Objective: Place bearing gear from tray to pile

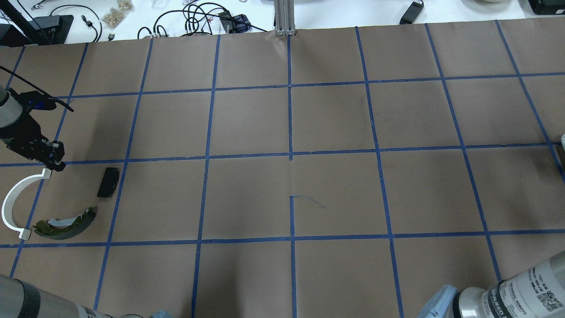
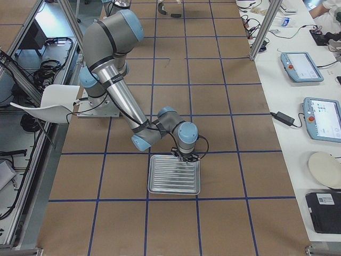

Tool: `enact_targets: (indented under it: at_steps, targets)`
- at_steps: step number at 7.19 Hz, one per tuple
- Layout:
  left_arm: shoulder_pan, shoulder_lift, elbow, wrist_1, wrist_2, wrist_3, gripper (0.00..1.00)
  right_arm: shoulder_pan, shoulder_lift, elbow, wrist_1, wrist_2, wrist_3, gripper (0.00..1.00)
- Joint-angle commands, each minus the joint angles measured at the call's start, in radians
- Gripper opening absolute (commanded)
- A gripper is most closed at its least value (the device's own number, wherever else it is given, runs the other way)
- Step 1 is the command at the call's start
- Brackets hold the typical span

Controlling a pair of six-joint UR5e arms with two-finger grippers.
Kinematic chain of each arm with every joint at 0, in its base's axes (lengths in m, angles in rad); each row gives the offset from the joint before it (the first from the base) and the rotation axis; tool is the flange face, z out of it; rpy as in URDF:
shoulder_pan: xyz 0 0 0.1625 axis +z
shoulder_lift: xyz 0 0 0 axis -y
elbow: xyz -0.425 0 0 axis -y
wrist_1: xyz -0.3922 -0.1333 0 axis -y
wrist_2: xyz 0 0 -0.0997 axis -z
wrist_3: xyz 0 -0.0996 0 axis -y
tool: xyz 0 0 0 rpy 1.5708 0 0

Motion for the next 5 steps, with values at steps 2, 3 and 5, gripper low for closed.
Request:
enact_targets:
  at_steps: [2,3,5]
  targets:
    - [0.011,-0.033,-0.059,0.088,-0.008,0.012,0.00,0.013,-0.070,0.000,0.004,-0.008,0.105,0.00]
    - [0.012,-0.038,-0.066,0.088,-0.010,0.015,0.00,0.048,-0.126,0.008,0.042,-0.011,0.175,0.00]
    - [0.008,-0.043,-0.070,0.086,-0.015,-0.002,0.00,0.220,-0.223,0.066,0.095,-0.003,0.457,0.00]
